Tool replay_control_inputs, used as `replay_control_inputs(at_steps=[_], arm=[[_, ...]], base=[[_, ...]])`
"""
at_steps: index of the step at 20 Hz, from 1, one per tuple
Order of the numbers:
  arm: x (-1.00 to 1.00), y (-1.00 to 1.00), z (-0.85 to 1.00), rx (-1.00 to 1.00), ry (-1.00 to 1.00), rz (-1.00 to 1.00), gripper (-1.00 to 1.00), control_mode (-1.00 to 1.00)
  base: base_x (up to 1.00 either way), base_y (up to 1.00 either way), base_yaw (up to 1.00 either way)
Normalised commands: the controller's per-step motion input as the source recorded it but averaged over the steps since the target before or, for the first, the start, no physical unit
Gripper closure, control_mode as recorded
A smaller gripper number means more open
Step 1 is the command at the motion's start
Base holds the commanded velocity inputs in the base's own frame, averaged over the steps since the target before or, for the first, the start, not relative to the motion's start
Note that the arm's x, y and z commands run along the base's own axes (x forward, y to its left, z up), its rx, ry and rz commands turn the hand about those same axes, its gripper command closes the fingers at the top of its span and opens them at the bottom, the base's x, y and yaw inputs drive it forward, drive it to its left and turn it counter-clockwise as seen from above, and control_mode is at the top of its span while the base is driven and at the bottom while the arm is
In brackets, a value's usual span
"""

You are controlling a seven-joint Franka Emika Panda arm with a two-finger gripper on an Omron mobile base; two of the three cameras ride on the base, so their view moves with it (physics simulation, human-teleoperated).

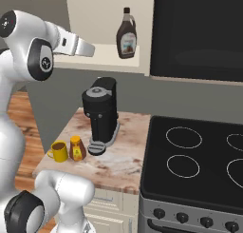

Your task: Pick the syrup bottle and honey bottle from the cabinet and place them next to the mug.

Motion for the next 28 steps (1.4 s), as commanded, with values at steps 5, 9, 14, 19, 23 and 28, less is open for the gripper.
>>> replay_control_inputs(at_steps=[5,9,14,19,23,28], arm=[[0.11,-0.03,0.0,0.0,0.06,0.0,-1.0,-1.0],[0.13,-0.07,0.0,0.0,0.16,-0.04,-1.0,-1.0],[0.4,-0.14,0.0,0.0,0.21,-0.05,-1.0,-1.0],[0.21,-0.02,-0.03,-0.01,0.03,-0.04,-1.0,-1.0],[0.14,0.0,-0.16,-0.01,-0.08,-0.02,-1.0,-1.0],[0.19,0.0,-0.16,-0.03,-0.09,-0.03,-1.0,-1.0]], base=[[0.0,0.0,0.0],[0.0,0.0,0.0],[0.0,0.0,0.0],[0.0,0.0,0.0],[0.0,0.0,0.0],[0.0,0.0,0.0]])
